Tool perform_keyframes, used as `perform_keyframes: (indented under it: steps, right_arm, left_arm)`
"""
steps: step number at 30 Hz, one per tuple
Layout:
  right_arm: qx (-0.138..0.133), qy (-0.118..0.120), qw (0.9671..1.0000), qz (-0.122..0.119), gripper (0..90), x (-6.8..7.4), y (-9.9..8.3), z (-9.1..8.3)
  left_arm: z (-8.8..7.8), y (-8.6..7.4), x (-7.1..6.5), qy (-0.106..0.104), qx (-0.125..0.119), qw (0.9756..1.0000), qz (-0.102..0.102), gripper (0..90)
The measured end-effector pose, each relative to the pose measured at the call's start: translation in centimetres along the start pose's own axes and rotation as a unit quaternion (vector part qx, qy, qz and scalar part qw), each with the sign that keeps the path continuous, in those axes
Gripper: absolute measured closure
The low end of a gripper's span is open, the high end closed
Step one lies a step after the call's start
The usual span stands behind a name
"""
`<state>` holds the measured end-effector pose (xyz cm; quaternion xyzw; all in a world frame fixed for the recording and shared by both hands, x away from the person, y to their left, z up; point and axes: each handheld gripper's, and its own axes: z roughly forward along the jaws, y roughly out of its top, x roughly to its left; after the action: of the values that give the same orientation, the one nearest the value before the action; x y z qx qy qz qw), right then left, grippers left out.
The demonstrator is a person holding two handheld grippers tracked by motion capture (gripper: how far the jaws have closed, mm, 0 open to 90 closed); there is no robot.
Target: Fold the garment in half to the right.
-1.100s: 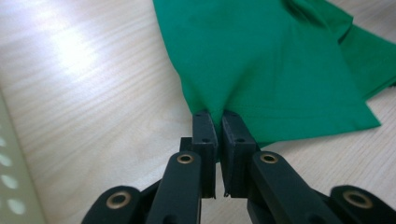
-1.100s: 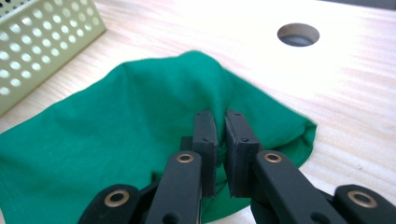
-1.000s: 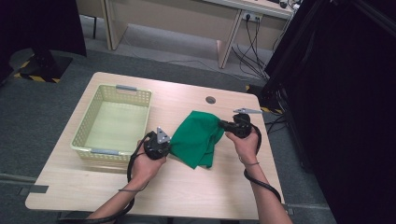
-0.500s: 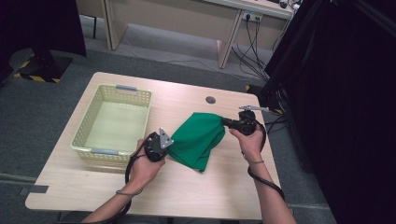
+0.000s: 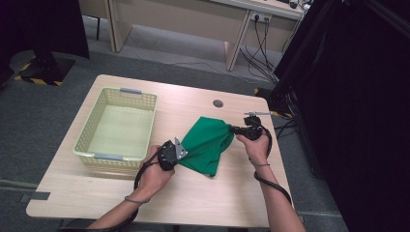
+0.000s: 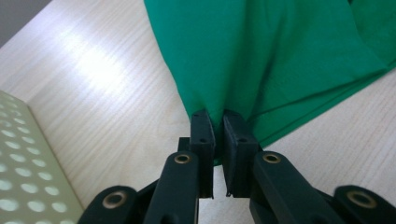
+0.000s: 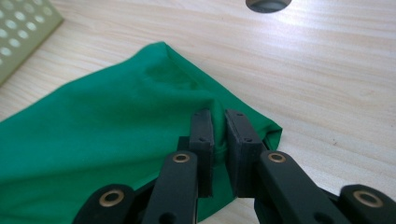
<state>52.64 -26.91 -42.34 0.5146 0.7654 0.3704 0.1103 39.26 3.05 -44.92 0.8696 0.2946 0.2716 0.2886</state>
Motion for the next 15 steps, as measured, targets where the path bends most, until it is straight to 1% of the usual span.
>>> perform_keyframes:
  steps: [3, 5, 7, 9, 11, 13, 15]
  right_arm:
    - [0.006, -0.01, 0.9999, -0.004, 79.4, -0.1, -0.3, 0.7]
    - [0.009, -0.02, 0.9997, -0.007, 74.7, -0.1, -0.4, 1.0]
    - [0.007, -0.025, 0.9996, -0.011, 69.9, 0.0, -0.4, 0.9]
    - [0.004, -0.031, 0.9995, -0.008, 63.8, 0.0, -0.5, 0.5]
    - [-0.002, -0.035, 0.9994, -0.006, 60.9, 0.0, -0.8, -0.1]
    - [-0.004, -0.041, 0.9992, 0.002, 59.7, -0.2, -1.2, -0.8]
    - [-0.004, -0.039, 0.9992, 0.002, 59.6, -0.4, -1.9, -1.3]
  left_arm:
    - [0.1, -0.1, 0.0, -0.001, 0.003, 1.0, 0.0, 81.1]
    - [0.1, -0.1, 0.0, 0.002, 0.001, 1.0, 0.0, 76.5]
    - [0.0, -0.1, 0.0, -0.003, 0.0, 1.0, -0.002, 73.0]
    - [0.1, -0.2, 0.0, -0.006, 0.003, 1.0, -0.003, 69.8]
    - [0.1, -0.3, 0.0, -0.005, 0.001, 1.0, -0.004, 68.4]
    - [0.1, -0.4, 0.0, -0.006, 0.0, 0.9999, -0.009, 67.2]
    - [-0.1, -0.6, 0.0, -0.005, 0.001, 0.9999, -0.01, 65.2]
